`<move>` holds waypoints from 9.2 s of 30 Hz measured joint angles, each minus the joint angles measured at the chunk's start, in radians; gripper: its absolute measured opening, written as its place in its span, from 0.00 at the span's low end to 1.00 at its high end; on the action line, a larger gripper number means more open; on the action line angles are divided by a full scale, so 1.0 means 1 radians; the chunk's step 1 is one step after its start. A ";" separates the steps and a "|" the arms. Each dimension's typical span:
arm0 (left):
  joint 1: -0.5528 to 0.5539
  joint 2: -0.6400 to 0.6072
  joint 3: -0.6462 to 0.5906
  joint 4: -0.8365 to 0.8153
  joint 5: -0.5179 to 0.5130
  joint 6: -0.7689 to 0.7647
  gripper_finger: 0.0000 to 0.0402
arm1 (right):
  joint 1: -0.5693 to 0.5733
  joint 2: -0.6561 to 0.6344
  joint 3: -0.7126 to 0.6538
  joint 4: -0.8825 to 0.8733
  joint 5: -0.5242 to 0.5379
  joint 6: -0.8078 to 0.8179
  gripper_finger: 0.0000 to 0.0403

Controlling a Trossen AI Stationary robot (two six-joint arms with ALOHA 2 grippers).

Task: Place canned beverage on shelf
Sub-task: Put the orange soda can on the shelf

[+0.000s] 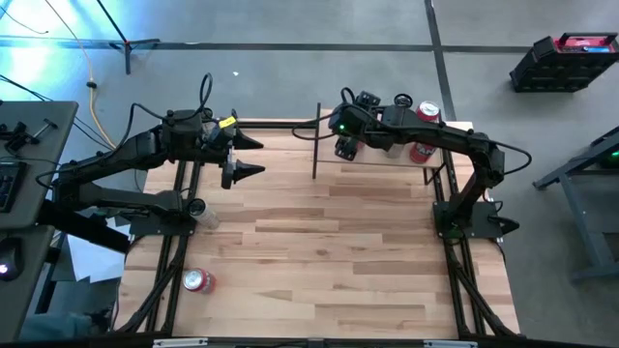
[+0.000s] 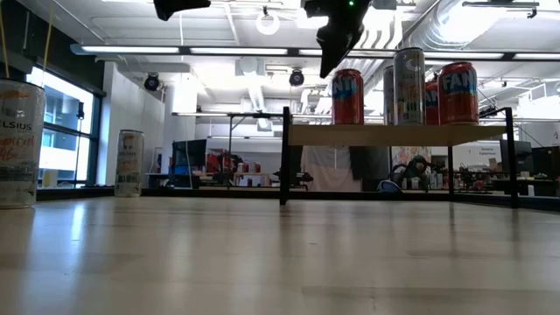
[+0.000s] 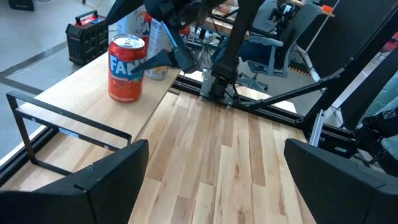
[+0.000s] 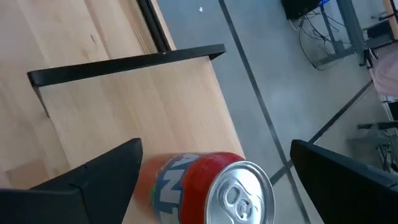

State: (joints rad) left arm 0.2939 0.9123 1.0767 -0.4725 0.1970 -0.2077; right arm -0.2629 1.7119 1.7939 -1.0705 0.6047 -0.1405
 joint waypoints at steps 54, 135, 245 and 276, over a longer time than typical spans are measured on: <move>0.000 0.000 0.000 -0.002 0.000 0.027 0.91 | -0.065 -0.001 0.000 -0.205 0.128 0.011 0.98; -0.027 -0.002 -0.001 0.074 -0.050 -0.010 0.91 | -0.204 -0.122 -0.010 -0.187 -0.001 -0.094 0.98; -0.027 -0.002 0.000 0.097 -0.050 -0.062 0.91 | -0.274 -0.096 -0.009 -0.076 -0.194 -0.038 0.98; -0.027 -0.002 0.000 0.111 -0.040 -0.060 0.91 | -0.287 -0.065 -0.009 -0.009 -0.123 -0.015 0.98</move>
State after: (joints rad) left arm 0.2665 0.9108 1.0763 -0.3614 0.1574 -0.2680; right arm -0.5499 1.6470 1.7847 -1.0800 0.4818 -0.1554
